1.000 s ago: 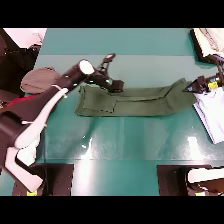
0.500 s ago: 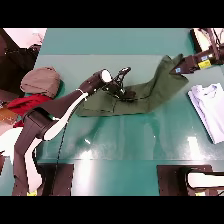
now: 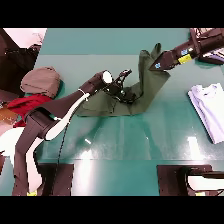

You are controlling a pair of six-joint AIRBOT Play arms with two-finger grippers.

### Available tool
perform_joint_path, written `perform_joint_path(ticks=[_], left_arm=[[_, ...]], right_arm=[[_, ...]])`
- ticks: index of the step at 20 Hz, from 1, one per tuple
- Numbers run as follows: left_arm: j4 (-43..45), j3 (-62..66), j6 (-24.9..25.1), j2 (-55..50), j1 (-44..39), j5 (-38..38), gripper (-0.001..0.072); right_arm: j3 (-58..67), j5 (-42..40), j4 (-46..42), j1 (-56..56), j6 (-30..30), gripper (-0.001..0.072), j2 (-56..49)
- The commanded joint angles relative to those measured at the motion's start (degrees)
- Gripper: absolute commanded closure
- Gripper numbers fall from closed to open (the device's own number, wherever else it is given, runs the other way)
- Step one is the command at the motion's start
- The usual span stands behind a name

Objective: Fold the shirts.

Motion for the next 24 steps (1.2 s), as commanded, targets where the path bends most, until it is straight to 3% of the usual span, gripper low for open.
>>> perform_joint_path(ticks=[1,8,13,16,20,21,22,23,24], left_arm=[[0.92,0.76,0.02,0.37,1.07,-2.47,0.0681],[4.07,1.81,1.2,4.0,4.04,-5.35,0.0681],[12.81,1.79,1.53,16.26,14.4,-7.85,0.0681],[15.76,1.79,1.66,24.83,23.34,-10.32,0.068],[15.87,1.79,2.62,33.62,32.81,-11.41,0.068],[15.87,1.79,2.6,35.04,34.38,-11.74,0.068],[15.87,1.79,2.6,36.15,35.67,-12.39,0.068],[15.87,1.79,2.62,36.96,36.48,-13.25,0.068],[15.87,1.77,2.64,37.51,37.11,-14.51,0.068]], right_arm=[[0.2,-3.85,0.11,2.95,0.11,0.0697,0.04],[0.2,-9.49,6.78,4.55,-0.57,0.0697,0.04],[0.17,-10.71,7.5,8.09,-1.84,0.0697,-2.23],[0.2,-17.44,7.58,14.32,-5.16,0.0695,-6.91],[0.2,-34.36,7.54,26.88,-14.1,0.0676,-15.52],[0.2,-37.99,7.54,29.49,-15.89,0.0507,-17.46],[0.2,-40.94,7.37,31.47,-15.98,0.0293,-18.99],[0.2,-42.1,7.34,32.76,-15.98,0.024,-19.87],[0.2,-41.59,6.78,33.18,-15.98,0.0242,-19.93]])
